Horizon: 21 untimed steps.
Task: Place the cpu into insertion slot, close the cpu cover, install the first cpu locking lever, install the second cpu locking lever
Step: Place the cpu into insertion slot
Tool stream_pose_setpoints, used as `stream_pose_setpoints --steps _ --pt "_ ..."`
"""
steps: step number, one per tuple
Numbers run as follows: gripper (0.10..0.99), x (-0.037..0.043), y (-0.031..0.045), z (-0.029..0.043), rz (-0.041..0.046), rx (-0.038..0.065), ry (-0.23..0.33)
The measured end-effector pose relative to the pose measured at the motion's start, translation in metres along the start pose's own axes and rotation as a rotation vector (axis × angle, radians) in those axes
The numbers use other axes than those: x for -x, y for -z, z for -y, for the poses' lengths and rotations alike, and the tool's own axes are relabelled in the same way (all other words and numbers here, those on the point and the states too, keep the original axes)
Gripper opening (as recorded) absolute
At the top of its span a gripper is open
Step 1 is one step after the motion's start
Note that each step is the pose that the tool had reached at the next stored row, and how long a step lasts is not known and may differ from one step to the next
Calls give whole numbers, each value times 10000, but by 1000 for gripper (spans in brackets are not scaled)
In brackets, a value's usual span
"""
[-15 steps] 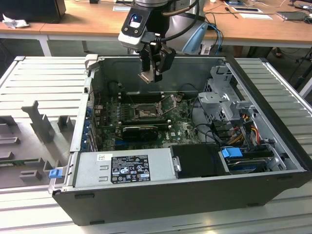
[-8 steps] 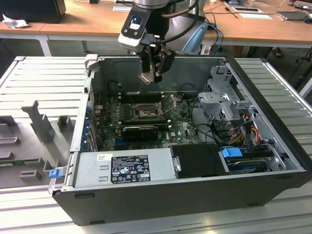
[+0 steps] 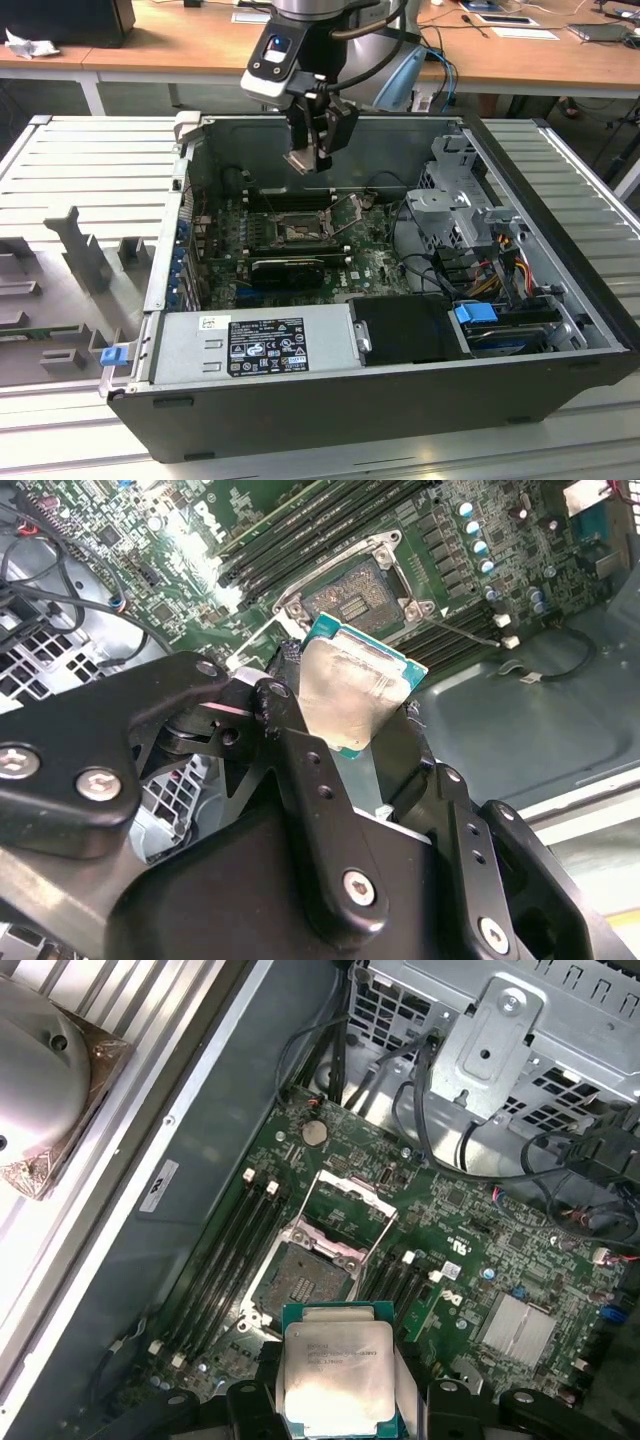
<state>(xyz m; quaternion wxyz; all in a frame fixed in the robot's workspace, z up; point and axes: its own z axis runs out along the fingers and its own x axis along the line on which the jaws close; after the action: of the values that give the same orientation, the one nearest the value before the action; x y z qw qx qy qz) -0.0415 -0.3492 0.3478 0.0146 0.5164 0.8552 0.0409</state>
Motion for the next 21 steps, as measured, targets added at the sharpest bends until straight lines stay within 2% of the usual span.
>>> stream_pose_setpoints --steps 21 --pt "529 0 -20 1 64 14 -756"
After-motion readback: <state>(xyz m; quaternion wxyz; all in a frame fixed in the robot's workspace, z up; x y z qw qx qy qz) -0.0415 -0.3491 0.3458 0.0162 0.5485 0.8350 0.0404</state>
